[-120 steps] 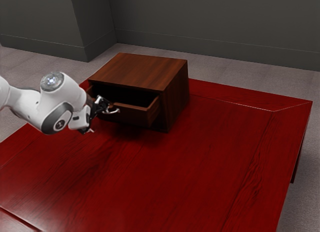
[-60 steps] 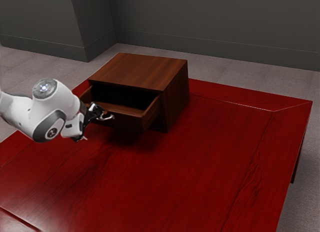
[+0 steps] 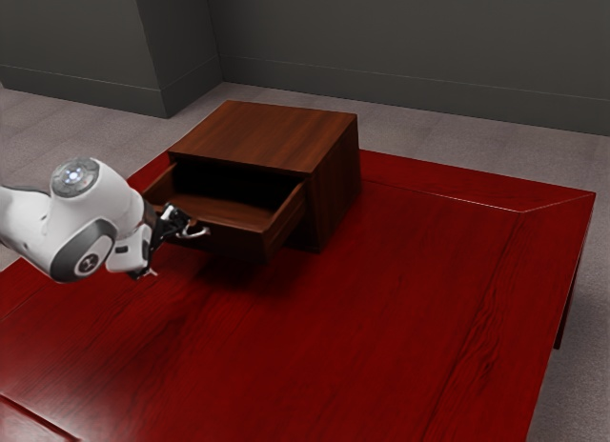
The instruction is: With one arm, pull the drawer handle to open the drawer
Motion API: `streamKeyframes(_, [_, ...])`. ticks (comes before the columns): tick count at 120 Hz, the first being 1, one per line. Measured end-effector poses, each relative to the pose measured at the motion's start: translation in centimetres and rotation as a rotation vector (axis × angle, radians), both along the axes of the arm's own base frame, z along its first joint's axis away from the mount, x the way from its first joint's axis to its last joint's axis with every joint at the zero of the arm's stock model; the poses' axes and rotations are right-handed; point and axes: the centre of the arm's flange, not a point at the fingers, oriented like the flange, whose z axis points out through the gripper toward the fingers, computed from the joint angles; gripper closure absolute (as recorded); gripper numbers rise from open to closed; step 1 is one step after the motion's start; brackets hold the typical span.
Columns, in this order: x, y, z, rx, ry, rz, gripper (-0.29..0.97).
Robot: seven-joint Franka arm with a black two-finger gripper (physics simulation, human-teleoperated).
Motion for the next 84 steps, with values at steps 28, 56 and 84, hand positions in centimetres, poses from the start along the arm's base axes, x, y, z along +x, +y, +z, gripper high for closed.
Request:
streamKeyframes(28, [-0.7,-0.1,0.0,0.003,0.003,0.003,-0.01])
streamKeyframes(56, [-0.8,0.1,1.0,0.013,-0.015,0.008,0.0])
streamKeyframes(84, [-0.8,-1.3,3.0,0.033,-0.052,-0.017,0.05])
